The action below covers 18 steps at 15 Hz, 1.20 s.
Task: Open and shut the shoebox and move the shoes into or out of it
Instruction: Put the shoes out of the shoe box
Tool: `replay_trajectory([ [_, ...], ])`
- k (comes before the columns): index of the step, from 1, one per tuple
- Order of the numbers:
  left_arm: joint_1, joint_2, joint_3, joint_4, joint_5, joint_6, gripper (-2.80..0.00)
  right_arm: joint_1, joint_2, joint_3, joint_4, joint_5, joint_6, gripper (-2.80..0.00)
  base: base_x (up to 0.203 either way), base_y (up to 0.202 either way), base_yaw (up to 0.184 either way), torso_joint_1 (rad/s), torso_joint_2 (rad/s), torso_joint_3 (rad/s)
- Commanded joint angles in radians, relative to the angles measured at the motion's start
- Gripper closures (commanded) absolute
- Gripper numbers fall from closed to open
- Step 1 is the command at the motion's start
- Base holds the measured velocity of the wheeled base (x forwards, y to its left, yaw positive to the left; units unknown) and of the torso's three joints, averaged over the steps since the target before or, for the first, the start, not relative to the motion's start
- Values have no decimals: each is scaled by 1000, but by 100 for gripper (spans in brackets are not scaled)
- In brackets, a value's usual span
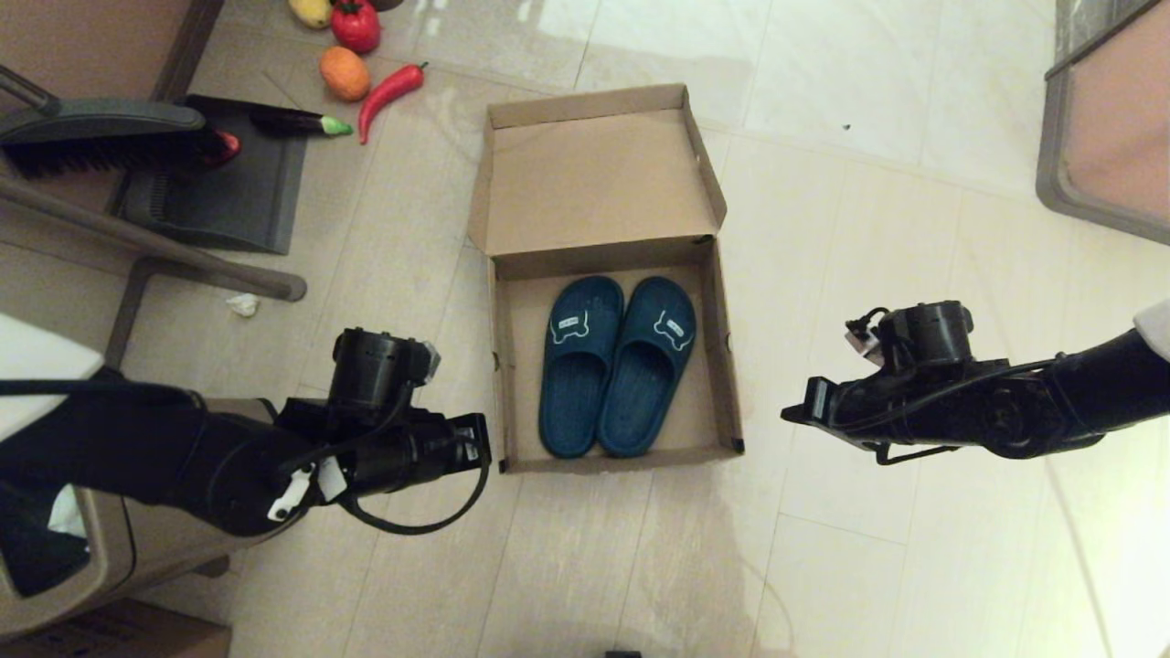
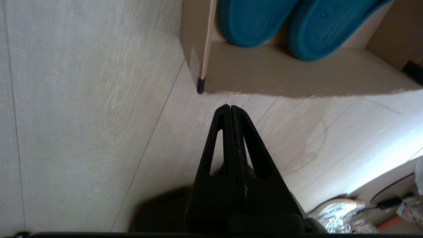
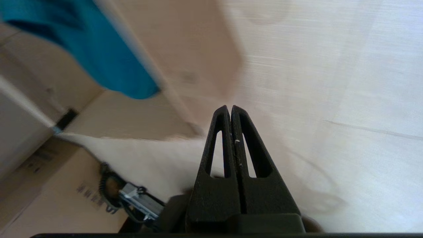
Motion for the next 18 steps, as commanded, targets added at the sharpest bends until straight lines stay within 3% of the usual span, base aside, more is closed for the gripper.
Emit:
replay_trajectory([
  [1,-7,6,5,-11,-36,-12,0,63,39,-33,-3,-12,31,0,0,0,0,0,0,0],
  [3,-12,17,-4,-51,-105,-54,0,137,119,-102,-2,-38,85,0,0,0,0,0,0,0],
  [5,-17,24,5,-164,-107,-65,0,220,164,-145,1,-118,98,0,0,0,0,0,0,0],
  [8,-18,40,99,-296,-103,-61,0,291,105,-158,49,-142,113,0,0,0,0,0,0,0],
  [11,-18,140,101,-432,-62,-32,0,223,-20,-119,110,-146,149,0,0,0,0,0,0,0],
  [13,-39,212,97,-562,-24,104,0,106,-46,-97,124,-146,126,0,0,0,0,0,0,0],
  [14,-66,235,95,-599,-4,139,0,60,-33,-92,129,-145,81,0,0,0,0,0,0,0],
  [15,-88,252,82,-610,12,165,0,39,4,-87,131,-146,34,0,0,0,0,0,0,0],
  [18,-122,323,-25,-613,53,234,0,28,127,-94,93,-150,0,0,0,0,0,0,0,0],
])
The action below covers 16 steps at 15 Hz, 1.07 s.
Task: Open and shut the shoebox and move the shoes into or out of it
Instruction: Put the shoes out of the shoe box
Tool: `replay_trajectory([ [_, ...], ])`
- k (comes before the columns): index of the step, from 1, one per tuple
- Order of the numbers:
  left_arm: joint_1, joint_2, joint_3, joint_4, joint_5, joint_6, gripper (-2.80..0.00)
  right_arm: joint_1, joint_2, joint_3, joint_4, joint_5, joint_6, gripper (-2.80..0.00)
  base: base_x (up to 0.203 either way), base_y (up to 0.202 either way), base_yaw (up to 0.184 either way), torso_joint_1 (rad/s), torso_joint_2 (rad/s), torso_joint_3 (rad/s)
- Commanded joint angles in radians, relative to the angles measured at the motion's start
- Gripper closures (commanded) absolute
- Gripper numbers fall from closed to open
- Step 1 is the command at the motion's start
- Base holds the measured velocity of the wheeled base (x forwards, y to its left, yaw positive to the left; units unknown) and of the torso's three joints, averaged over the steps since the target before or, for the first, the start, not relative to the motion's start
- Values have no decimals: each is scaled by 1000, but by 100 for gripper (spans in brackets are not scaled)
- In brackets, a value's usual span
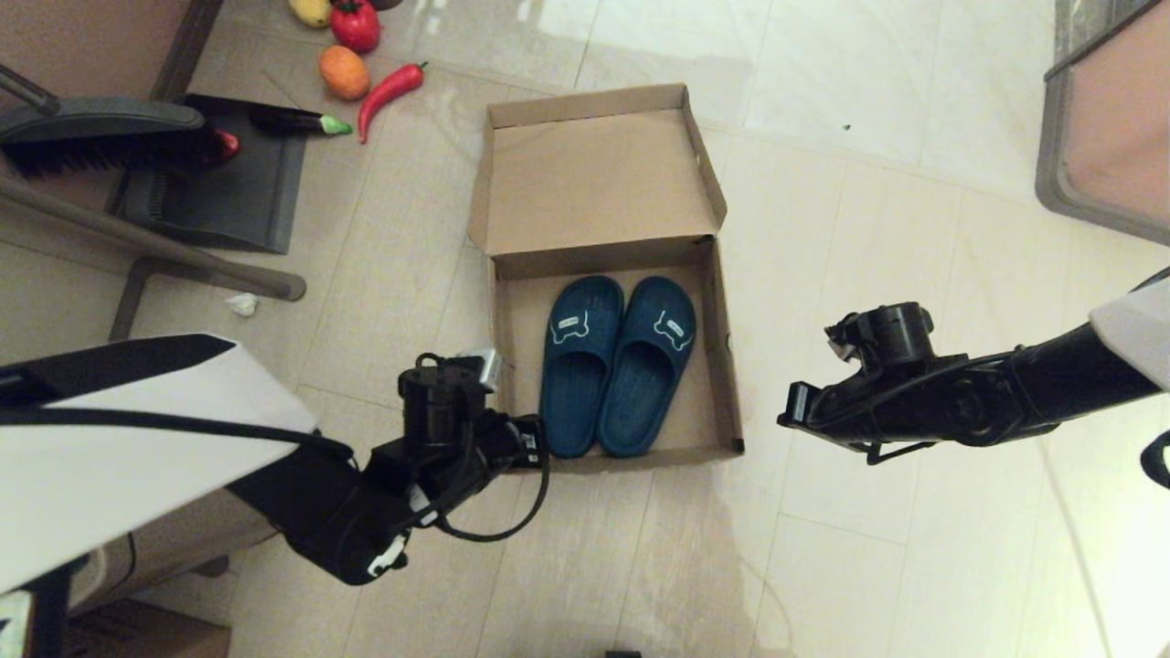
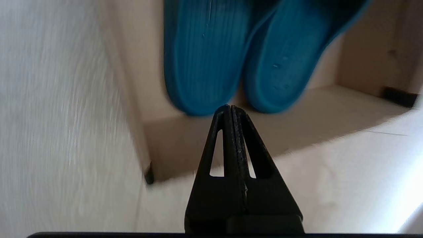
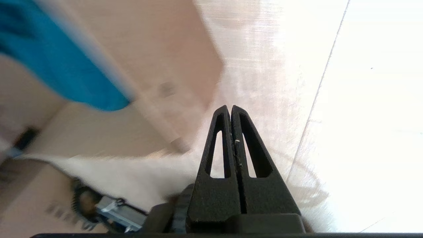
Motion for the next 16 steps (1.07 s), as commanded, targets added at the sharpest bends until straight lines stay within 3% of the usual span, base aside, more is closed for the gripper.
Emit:
replay_trajectory([
  [1,-36,88,-96,-9,52,28,0,-5,98,-16,-37,0,0,0,0,0,0,0,0,0],
  [5,-59,175,-222,-6,92,63,0,83,228,-84,-84,-22,16,0,0,0,0,0,0,0],
  [8,-18,219,-230,-71,91,111,0,158,186,-69,-78,-22,35,0,0,0,0,0,0,0],
  [10,8,221,-232,-109,84,147,0,119,137,-53,-57,-23,28,0,0,0,0,0,0,0],
  [14,71,223,-233,-109,82,149,0,85,31,46,29,-16,37,0,0,0,0,0,0,0],
  [16,80,226,-234,-89,61,153,-280,87,30,49,33,-21,25,0,0,0,0,0,0,0],
])
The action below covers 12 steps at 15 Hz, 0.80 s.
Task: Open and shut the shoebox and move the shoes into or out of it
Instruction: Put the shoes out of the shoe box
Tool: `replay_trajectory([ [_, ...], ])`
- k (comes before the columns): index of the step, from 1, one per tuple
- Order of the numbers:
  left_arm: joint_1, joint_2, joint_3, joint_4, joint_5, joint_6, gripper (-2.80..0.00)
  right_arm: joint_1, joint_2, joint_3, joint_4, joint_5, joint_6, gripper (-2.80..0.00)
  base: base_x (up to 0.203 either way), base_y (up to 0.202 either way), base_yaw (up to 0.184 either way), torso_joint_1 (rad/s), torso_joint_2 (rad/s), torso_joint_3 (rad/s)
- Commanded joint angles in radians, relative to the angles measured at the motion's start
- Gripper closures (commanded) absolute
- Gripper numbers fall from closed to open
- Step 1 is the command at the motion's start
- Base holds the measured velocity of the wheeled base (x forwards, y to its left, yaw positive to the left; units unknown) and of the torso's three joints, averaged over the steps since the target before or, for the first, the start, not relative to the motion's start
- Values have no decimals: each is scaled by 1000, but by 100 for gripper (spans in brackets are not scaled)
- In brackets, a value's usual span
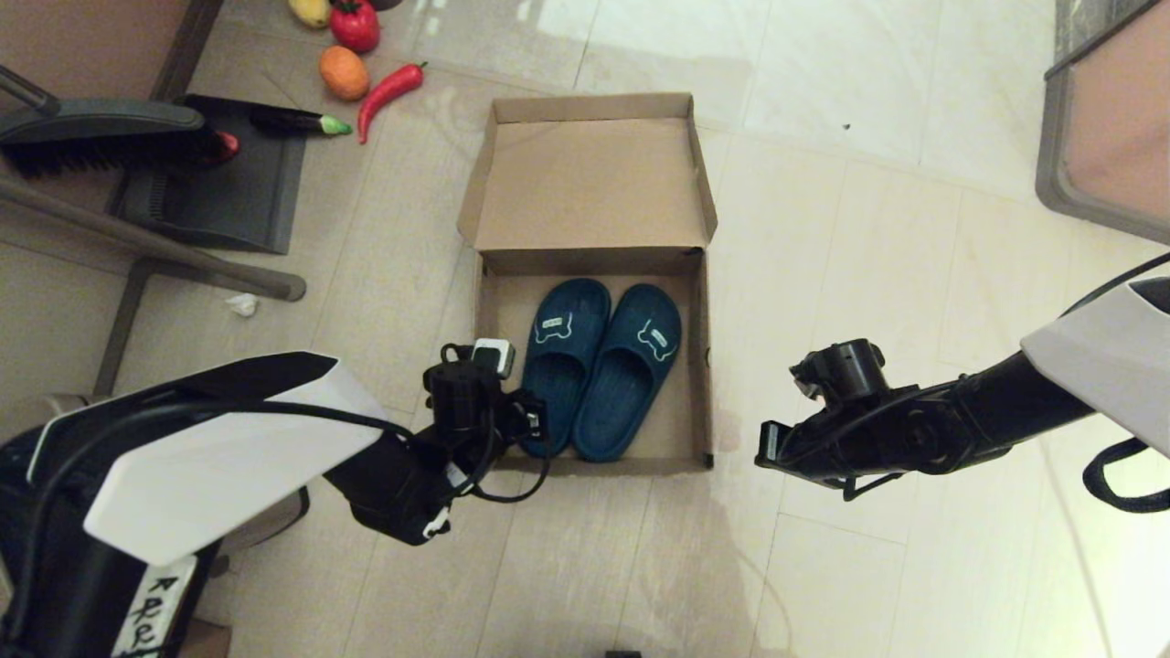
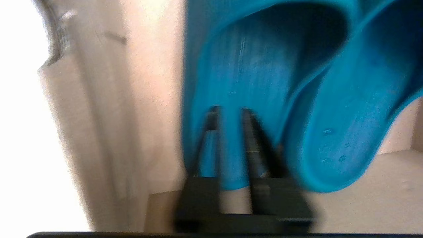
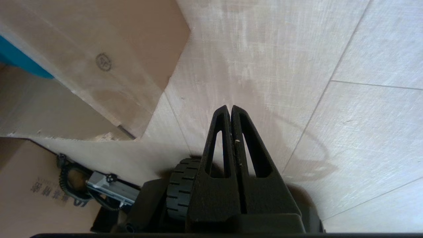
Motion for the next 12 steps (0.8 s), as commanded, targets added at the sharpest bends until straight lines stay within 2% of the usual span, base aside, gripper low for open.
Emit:
replay_trajectory([
  [1,7,7,-19,5,-1,1,-280,-1,-19,6,2,-1,1,0,0,0,0,0,0,0],
  [6,-11,107,-265,91,43,56,-280,30,-41,35,33,-7,3,0,0,0,0,0,0,0],
  [8,-30,161,-350,100,45,99,-280,28,-48,51,34,-29,3,0,0,0,0,0,0,0],
  [12,-80,152,-352,111,49,113,-280,22,-56,62,33,-39,4,0,0,0,0,0,0,0],
])
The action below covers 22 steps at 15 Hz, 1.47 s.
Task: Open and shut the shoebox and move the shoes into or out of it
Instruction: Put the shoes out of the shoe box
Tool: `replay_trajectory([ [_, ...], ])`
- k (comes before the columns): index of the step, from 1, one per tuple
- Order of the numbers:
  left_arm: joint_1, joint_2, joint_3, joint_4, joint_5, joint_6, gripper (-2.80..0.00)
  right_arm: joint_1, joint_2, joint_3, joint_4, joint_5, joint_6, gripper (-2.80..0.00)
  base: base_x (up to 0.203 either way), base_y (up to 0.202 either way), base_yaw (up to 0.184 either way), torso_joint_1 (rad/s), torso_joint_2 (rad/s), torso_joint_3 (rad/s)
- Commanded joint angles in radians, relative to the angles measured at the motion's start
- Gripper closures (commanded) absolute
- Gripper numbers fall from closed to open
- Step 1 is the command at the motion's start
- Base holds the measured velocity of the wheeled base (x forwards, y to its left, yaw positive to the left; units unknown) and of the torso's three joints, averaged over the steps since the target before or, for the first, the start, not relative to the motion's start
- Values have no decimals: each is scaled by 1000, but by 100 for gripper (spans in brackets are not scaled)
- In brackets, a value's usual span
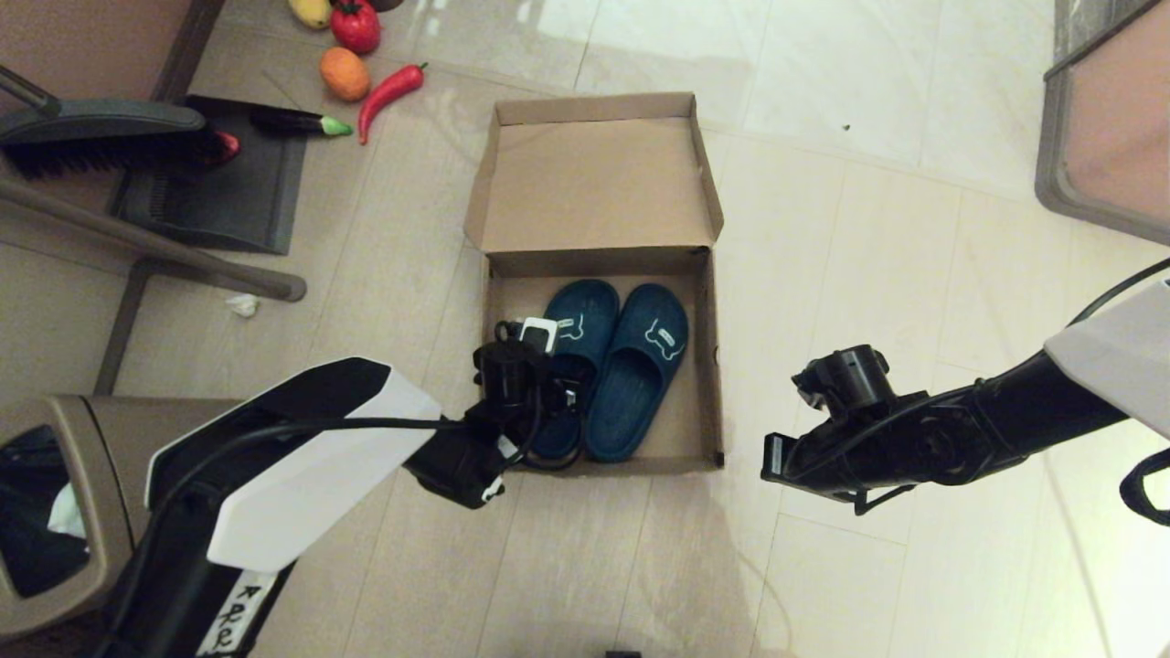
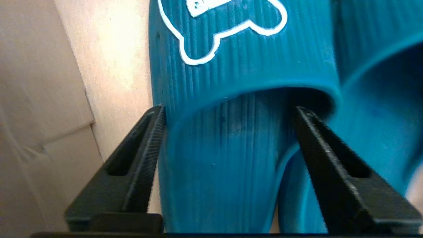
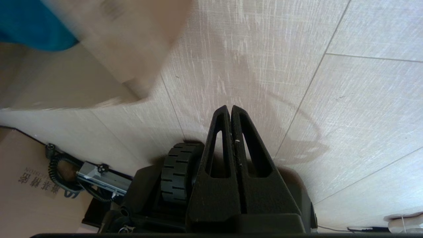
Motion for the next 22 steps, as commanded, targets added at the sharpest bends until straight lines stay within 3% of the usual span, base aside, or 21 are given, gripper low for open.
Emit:
replay_trajectory([
  [1,-29,-4,11,0,5,0,-280,-2,-1,0,-2,0,3,0,0,0,0,0,0,0],
  [11,-46,-117,124,45,30,-2,-280,-19,73,-31,-9,0,0,0,0,0,0,0,0,0],
  [15,-67,-178,207,38,29,-14,-280,18,137,-101,-12,2,6,0,0,0,0,0,0,0],
  [19,-92,-183,215,37,31,-23,-280,47,104,-95,-9,-2,8,0,0,0,0,0,0,0],
  [22,-92,-190,217,40,42,-24,-280,4,-38,-39,17,-3,3,0,0,0,0,0,0,0],
])
